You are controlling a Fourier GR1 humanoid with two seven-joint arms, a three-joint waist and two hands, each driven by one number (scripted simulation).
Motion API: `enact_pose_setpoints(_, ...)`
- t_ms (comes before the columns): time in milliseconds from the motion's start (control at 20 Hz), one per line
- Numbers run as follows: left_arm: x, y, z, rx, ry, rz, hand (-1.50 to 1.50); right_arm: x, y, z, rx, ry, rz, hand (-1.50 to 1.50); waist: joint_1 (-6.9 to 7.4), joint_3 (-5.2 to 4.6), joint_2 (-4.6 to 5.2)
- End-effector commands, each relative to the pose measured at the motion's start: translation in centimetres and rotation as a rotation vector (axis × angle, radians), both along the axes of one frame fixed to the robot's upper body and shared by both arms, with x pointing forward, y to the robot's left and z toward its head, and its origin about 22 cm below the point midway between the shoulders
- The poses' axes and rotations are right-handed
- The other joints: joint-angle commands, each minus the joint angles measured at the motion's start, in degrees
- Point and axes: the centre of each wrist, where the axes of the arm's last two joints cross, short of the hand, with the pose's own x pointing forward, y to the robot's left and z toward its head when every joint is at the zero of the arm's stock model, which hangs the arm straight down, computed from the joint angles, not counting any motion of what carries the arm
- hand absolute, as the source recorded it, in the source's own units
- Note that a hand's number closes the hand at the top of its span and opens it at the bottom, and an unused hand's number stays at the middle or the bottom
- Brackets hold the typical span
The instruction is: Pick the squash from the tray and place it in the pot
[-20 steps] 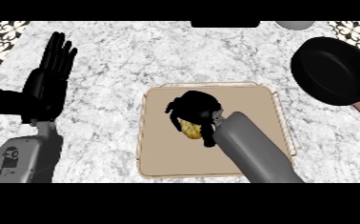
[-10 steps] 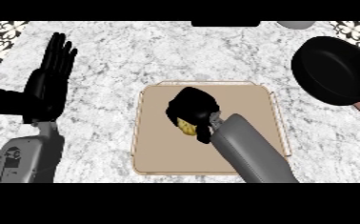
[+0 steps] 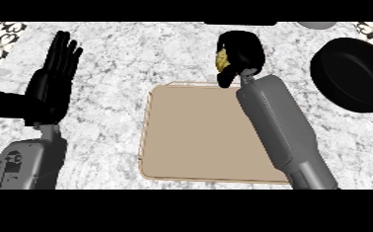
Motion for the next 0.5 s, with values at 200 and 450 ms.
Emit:
enact_pose_setpoints(200,0.3,-1.5,0.2,0.001,0.001,-0.069,0.00,3.5,-1.0,8.4,-0.022,-0.323,-0.685,1.50,2.43,-0.19,0.13)
enact_pose_setpoints(450,0.8,-1.5,0.7,0.004,-0.007,-0.061,0.00,4.9,-1.5,11.4,-0.076,-0.547,-0.912,1.50,2.83,-0.07,0.34)
